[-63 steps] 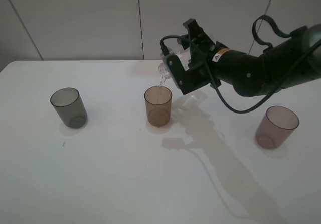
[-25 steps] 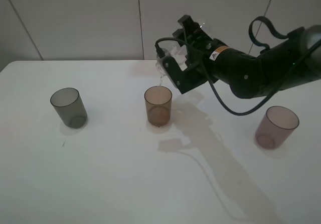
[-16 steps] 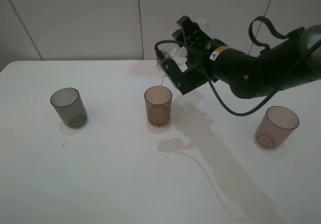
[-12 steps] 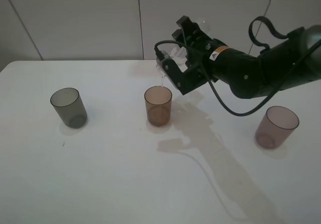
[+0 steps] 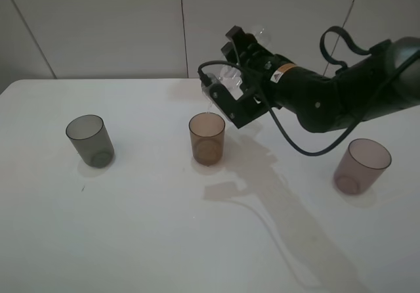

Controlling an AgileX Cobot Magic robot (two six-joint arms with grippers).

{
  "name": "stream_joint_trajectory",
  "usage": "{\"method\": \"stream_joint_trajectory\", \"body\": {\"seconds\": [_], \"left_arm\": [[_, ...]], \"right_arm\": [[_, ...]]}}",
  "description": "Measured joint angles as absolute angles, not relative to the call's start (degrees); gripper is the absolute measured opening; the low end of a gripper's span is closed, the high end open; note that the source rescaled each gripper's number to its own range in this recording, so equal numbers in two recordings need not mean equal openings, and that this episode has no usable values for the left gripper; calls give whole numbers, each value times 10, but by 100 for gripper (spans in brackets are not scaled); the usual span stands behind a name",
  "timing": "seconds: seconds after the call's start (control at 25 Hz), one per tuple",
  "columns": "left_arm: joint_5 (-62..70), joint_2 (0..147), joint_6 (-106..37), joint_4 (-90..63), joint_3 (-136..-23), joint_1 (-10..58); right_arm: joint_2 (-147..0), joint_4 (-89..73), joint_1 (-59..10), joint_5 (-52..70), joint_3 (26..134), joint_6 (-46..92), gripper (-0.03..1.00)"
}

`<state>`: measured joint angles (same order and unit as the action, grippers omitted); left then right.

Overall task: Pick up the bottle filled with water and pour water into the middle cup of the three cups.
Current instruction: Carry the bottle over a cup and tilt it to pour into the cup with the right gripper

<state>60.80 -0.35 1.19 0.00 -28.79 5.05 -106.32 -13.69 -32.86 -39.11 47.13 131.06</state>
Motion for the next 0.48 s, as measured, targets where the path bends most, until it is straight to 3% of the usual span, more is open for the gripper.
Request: {"method": "stream_joint_trajectory", "body": {"seconds": [0.48], "left_arm": [[608, -3, 12, 0, -288, 50]], "right_arm": [[-1064, -143, -339, -396, 471, 1358, 3]]}}
